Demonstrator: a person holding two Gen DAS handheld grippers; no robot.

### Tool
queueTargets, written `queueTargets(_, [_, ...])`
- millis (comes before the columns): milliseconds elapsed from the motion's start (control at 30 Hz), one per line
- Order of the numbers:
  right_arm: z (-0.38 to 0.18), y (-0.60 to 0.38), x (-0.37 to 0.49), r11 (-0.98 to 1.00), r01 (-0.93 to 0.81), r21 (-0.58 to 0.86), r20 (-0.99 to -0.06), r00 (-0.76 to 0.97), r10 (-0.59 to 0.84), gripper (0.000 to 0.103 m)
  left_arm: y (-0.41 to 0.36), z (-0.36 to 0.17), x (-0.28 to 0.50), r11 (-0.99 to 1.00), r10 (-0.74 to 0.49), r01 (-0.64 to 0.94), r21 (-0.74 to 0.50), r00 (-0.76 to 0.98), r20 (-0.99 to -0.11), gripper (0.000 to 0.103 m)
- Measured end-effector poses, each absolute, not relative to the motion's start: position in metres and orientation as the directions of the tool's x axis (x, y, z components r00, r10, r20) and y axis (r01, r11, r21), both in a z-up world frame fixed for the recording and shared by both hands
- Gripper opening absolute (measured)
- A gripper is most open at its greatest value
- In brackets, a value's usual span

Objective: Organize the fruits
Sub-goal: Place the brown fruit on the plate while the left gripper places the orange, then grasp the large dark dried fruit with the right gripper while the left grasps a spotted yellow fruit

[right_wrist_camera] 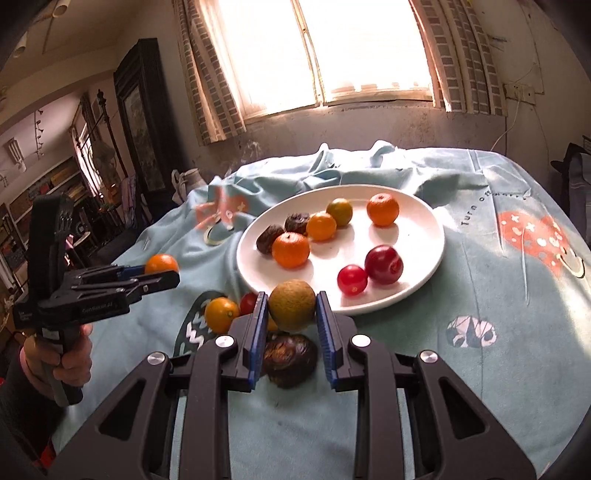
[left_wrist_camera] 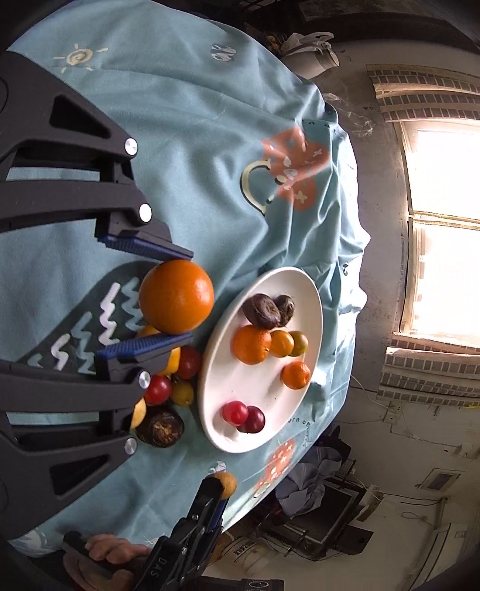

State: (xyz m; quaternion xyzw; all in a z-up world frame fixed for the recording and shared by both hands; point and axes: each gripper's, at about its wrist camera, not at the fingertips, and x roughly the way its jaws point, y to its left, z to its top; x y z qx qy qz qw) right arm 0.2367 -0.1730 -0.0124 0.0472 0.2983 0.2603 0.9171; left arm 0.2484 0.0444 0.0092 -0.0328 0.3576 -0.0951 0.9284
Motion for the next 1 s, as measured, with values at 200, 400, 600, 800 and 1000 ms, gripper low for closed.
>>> queueTargets(200, [-0.022,-0.174,0.289,0.899,-0.365,0.241,-0.537,0.722,0.437,0.028,0.001,0.011,0.302,0.969,-0.241,0.209,-0.128,0.713,-0.658,0.039])
queueTargets(400, [-0.028,-0.174,0.312,0.913,-0.339,0.228,-0.558,0.723,0.408,0.045,-0.018,0.001,0.341,0.974,-0.219,0.191,-0.119,0.684,-0.696,0.042])
queueTargets(600, [-0.022,-0.18,0.295,0.904,-0.36,0.232,-0.551,0.717,0.427,0.046,-0.002,0.018,0.3,0.994,-0.108,0.106,-0.04,0.783,-0.612,0.101])
queueTargets(800, [-0.026,-0.157,0.264,0.897,-0.421,0.137,-0.635,0.658,0.405,0.054,0.015,0.003,0.263,0.995,-0.028,0.084,0.056,0.766,-0.642,0.101])
queueTargets(1000, [-0.039,-0.134,0.238,0.862,-0.507,-0.009,-0.696,0.622,0.359,0.054,0.034,-0.007,0.247,0.995,0.032,0.039,0.092,0.749,-0.662,0.101])
